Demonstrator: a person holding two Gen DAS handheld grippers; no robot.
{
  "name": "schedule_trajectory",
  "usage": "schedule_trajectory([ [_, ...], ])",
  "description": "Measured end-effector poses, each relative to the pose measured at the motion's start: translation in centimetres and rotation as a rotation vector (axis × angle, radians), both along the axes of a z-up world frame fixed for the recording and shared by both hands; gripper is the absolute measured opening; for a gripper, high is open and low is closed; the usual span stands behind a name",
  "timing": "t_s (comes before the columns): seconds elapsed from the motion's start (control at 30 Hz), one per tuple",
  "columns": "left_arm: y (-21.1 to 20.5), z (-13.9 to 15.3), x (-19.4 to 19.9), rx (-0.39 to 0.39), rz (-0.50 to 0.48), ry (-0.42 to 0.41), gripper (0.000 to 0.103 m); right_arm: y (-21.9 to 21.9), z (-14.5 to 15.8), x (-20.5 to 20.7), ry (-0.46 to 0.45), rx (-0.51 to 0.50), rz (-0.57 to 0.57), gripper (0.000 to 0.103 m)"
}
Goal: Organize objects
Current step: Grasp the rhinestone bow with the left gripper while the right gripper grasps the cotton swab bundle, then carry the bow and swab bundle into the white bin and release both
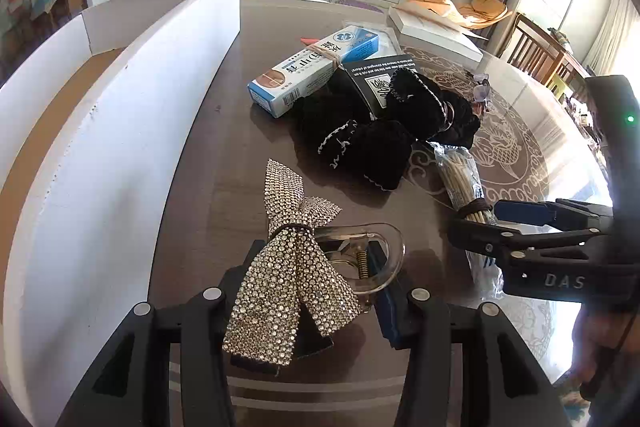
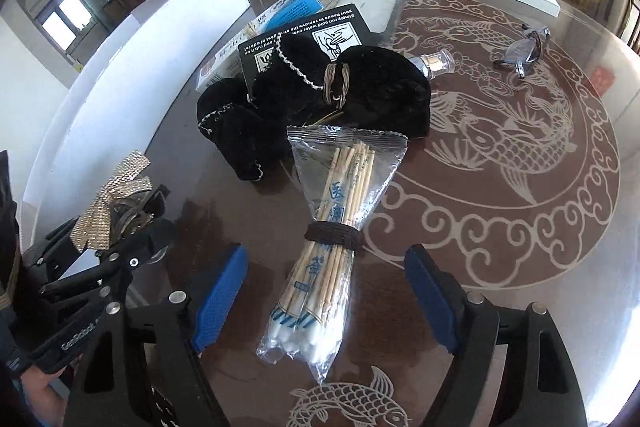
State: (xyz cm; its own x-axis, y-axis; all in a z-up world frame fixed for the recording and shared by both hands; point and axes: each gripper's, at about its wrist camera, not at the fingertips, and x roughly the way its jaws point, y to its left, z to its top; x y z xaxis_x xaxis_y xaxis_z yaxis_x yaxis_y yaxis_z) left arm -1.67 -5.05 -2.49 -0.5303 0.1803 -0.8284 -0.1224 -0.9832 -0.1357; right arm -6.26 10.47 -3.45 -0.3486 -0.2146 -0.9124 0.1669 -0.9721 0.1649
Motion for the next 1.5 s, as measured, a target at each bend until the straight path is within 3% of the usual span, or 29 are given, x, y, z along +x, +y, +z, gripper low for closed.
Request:
schedule_trajectory([
  [0.03,-0.4,0.5,0.6,0.009,0.000,0.013,0.049,-0.6,-0.4,-0.2,-0.002,0.036,0.005,0.062],
  [0.07,-0.8,1.0,1.3,0.019,0.000,0.030,0.049,-0.7,-0.6,-0.2,-0.003,0.047,0.010,0.044],
  [0.1,-1.1,1.5,2.0,0.030,0.000,0.044,0.049,-0.6,-0.5,0.1,0.017,0.055,0.009,0.033],
  [0.13,-1.5,1.9,2.8,0.045,-0.001,0.056,0.049,-0.2,-0.3,0.5,0.018,0.040,0.010,0.030],
  [0.3,-3.8,4.6,4.9,0.134,0.005,0.088,0.049,2.1,1.5,2.8,0.031,-0.052,0.014,0.029],
  [0.47,-9.7,9.1,5.7,0.137,0.101,0.162,0.049,0.6,7.6,3.8,0.105,-0.217,0.055,0.029],
  [0.57,-14.6,10.0,5.1,0.095,0.203,0.158,0.049,-4.8,11.3,3.5,0.154,-0.314,0.152,0.029],
  [0.7,-20.3,8.5,4.0,0.002,0.314,0.072,0.049,-14.5,13.8,2.7,0.178,-0.404,0.295,0.029],
  [0.83,-23.6,6.4,3.1,-0.039,0.364,-0.011,0.049,-23.6,13.4,2.5,0.174,-0.398,0.423,0.029],
  [0.93,-24.6,4.9,1.9,-0.063,0.389,-0.074,0.052,-28.5,11.6,2.6,0.163,-0.326,0.473,0.030],
  [1.03,-25.0,4.2,1.3,-0.119,0.421,-0.096,0.076,-30.5,8.9,1.5,0.104,-0.282,0.460,0.035],
  [1.1,-24.9,4.3,1.4,-0.139,0.432,-0.081,0.078,-30.4,8.0,1.1,0.085,-0.262,0.440,0.057],
  [1.23,-23.0,6.2,2.7,-0.117,0.408,-0.011,0.078,-26.4,9.5,1.8,0.225,-0.251,0.378,0.077],
  [1.3,-19.8,7.6,3.5,-0.100,0.335,0.032,0.078,-23.2,10.2,2.2,0.312,-0.225,0.325,0.090],
  [1.4,-12.9,8.7,4.7,-0.028,0.146,0.067,0.079,-17.4,10.1,3.1,0.413,-0.156,0.220,0.097],
  [1.47,-7.7,8.3,5.3,0.022,0.006,0.061,0.093,-12.6,9.1,3.7,0.452,-0.104,0.126,0.098],
  [1.5,-5.3,7.7,5.5,0.041,-0.052,0.053,0.095,-10.0,8.4,4.1,0.459,-0.075,0.074,0.099],
])
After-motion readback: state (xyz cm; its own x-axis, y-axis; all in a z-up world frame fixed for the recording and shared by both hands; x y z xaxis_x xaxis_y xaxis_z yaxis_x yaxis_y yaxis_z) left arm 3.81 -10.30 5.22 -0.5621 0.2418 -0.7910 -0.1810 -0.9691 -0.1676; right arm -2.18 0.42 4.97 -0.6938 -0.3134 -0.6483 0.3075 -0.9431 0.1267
